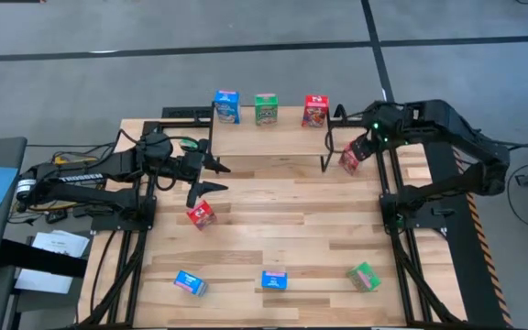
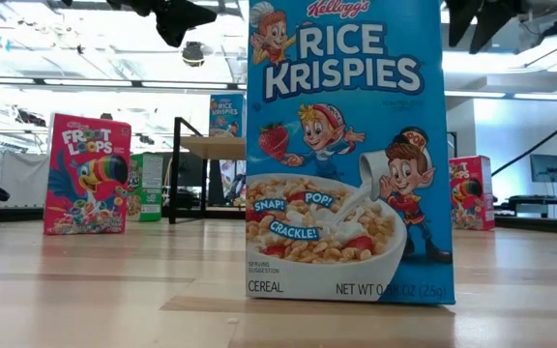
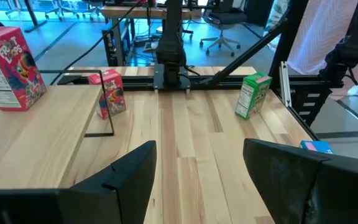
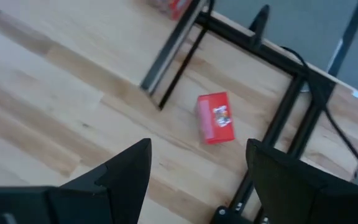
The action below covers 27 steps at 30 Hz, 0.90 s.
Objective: Stack cereal on shelf
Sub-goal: Put the right red cereal box on the shelf aligned with the red cereal box
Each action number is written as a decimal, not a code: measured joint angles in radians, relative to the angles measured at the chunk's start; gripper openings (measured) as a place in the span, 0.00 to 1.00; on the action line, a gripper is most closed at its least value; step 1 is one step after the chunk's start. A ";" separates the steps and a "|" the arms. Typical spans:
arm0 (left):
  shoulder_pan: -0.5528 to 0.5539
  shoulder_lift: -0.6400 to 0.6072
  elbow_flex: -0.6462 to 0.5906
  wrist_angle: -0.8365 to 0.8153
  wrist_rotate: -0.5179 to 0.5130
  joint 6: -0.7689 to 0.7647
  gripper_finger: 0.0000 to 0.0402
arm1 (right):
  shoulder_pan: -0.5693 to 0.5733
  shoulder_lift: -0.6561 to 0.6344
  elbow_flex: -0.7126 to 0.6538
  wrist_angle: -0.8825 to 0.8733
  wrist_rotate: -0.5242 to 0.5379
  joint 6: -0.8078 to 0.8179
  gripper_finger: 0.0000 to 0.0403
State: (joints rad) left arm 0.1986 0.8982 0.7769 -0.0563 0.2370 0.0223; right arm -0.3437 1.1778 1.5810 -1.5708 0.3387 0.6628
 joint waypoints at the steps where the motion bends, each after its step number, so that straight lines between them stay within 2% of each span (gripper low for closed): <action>1: 0.000 0.000 0.000 0.000 0.000 0.000 0.58 | -0.022 0.001 0.000 0.000 0.000 -0.010 0.71; 6: 0.000 0.000 0.000 0.000 0.001 0.000 0.58 | -0.096 0.007 0.001 0.000 -0.001 -0.071 0.71; 8: 0.000 0.000 0.000 -0.002 0.001 0.000 0.58 | -0.103 0.010 0.001 0.000 -0.032 -0.101 0.71; 12: 0.000 0.000 0.000 -0.008 0.001 0.000 0.58 | -0.101 0.013 0.001 0.006 -0.091 -0.141 0.71; 27: 0.000 0.000 0.000 -0.007 0.002 -0.017 0.58 | -0.035 0.022 0.002 0.007 -0.081 -0.114 0.71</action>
State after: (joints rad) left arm 0.1989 0.8986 0.7765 -0.0635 0.2394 0.0056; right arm -0.3789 1.1995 1.5826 -1.5643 0.2573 0.5491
